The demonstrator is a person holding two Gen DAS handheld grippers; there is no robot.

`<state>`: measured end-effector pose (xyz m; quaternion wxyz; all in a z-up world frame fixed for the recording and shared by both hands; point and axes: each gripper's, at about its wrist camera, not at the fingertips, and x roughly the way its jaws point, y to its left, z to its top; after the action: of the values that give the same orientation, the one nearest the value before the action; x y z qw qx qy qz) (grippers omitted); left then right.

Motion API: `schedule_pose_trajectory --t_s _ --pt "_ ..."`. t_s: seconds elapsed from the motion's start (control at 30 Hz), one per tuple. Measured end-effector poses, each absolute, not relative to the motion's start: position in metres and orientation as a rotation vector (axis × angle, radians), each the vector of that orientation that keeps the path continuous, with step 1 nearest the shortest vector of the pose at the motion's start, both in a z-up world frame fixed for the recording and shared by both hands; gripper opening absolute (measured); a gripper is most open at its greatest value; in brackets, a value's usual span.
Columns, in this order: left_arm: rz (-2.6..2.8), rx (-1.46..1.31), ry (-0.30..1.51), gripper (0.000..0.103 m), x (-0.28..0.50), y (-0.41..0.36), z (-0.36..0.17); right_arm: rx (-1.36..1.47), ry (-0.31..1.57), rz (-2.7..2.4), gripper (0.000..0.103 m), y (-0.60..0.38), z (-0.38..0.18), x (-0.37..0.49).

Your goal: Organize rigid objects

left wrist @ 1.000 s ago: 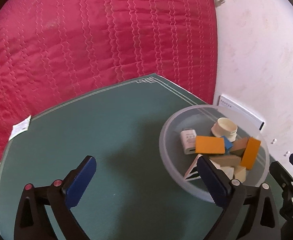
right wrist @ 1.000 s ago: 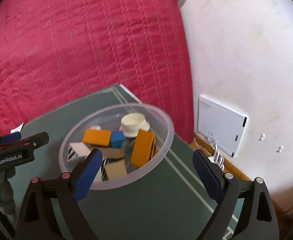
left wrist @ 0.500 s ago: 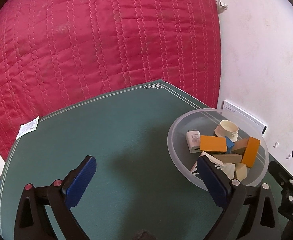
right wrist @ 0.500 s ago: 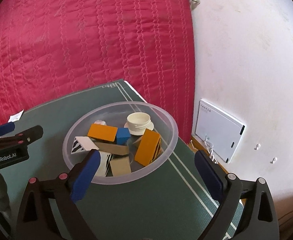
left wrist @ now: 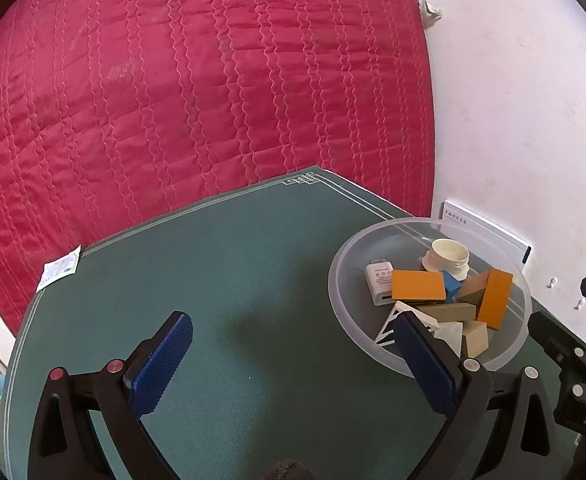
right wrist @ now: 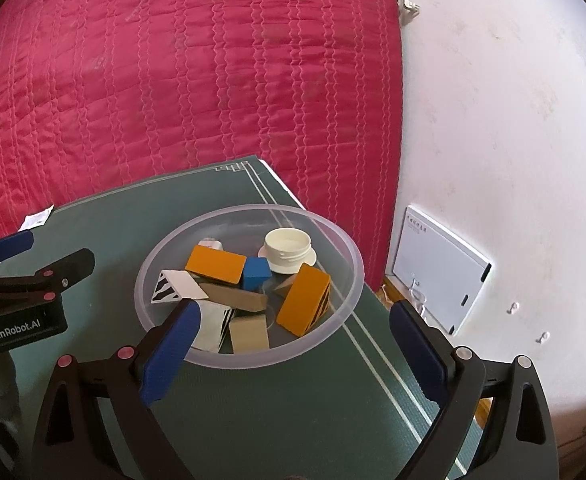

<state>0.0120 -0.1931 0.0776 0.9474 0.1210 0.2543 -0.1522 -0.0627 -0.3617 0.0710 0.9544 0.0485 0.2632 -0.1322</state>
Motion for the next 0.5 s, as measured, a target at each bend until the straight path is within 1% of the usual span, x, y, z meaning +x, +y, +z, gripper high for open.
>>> schedule_pose_trajectory --t_s 0.5 --pt "-0.333 0.299 0.502 0.102 0.0025 -0.2031 0.0722 0.094 0.544 -0.288 0.096 -0.3675 0.0732 -0.0614"
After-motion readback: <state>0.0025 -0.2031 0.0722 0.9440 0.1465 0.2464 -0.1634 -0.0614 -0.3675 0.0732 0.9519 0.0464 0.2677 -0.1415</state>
